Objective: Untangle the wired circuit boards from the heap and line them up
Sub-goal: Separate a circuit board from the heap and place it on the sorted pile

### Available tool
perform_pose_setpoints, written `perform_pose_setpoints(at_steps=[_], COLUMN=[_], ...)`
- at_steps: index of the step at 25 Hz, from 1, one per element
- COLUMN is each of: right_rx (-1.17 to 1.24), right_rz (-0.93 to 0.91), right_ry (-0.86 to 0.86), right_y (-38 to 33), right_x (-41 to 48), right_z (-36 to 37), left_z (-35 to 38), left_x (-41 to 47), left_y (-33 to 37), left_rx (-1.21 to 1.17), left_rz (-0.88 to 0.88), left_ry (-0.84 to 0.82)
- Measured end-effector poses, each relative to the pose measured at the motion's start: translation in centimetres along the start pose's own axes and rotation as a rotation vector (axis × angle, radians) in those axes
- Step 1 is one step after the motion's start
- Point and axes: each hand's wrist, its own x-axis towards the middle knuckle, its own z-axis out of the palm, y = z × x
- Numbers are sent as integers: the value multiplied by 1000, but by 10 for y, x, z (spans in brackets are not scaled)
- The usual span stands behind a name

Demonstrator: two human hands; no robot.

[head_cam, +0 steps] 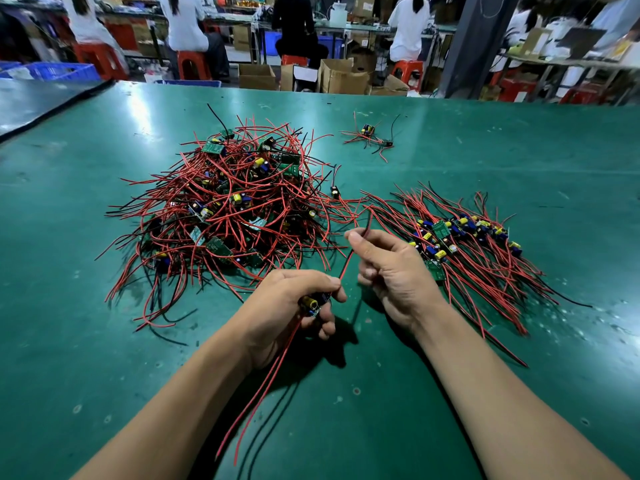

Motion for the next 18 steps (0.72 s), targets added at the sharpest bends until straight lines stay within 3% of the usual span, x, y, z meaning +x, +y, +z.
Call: perform_pose_setpoints(at_steps=[5,13,16,18], right_rx=[188,468,245,25], right_rz=[-63,188,222,237], right_ry=[151,165,78,-77], right_y=[-3,-13,-14,-11], right_x=[5,3,-1,-6], right_z=[-1,-1,-1,0], left_z=[1,2,-1,-2], left_x=[-2,1,3,4], left_y=[0,-1,-1,0], left_rx=[28,2,-59,-104], left_rz=[-7,4,-3,-34], left_ry=[-48,-30,16,21])
